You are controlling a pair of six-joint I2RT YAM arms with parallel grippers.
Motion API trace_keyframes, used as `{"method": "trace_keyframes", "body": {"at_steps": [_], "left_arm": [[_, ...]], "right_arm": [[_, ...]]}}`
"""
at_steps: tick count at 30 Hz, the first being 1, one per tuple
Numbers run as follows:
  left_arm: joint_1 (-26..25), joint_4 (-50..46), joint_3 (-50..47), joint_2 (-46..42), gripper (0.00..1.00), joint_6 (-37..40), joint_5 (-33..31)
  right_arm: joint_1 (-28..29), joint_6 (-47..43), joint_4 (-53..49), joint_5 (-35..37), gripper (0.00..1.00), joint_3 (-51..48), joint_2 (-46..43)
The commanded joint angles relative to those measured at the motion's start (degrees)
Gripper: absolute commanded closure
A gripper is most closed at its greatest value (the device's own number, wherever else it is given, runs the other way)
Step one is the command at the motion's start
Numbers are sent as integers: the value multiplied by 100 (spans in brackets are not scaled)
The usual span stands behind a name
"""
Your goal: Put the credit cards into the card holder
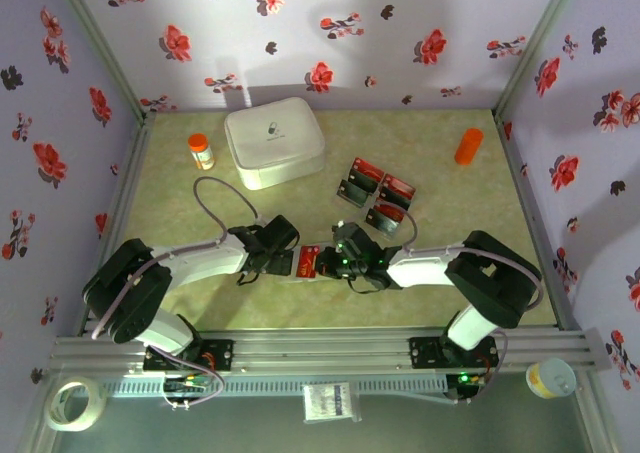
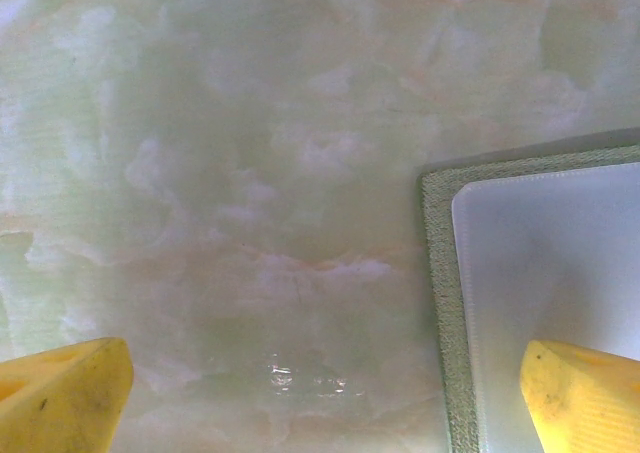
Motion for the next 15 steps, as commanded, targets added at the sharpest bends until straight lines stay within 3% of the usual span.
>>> {"method": "trace_keyframes", "body": {"at_steps": [1,15], "left_arm": [[-17,-220,53,9,0,3,-240],[-25,-201,53,36,0,16,-245]], "right_arm": [[-39,-215,-679,-231,100,68,110],[-175,-400,-1042,-583,100,345,359]]}}
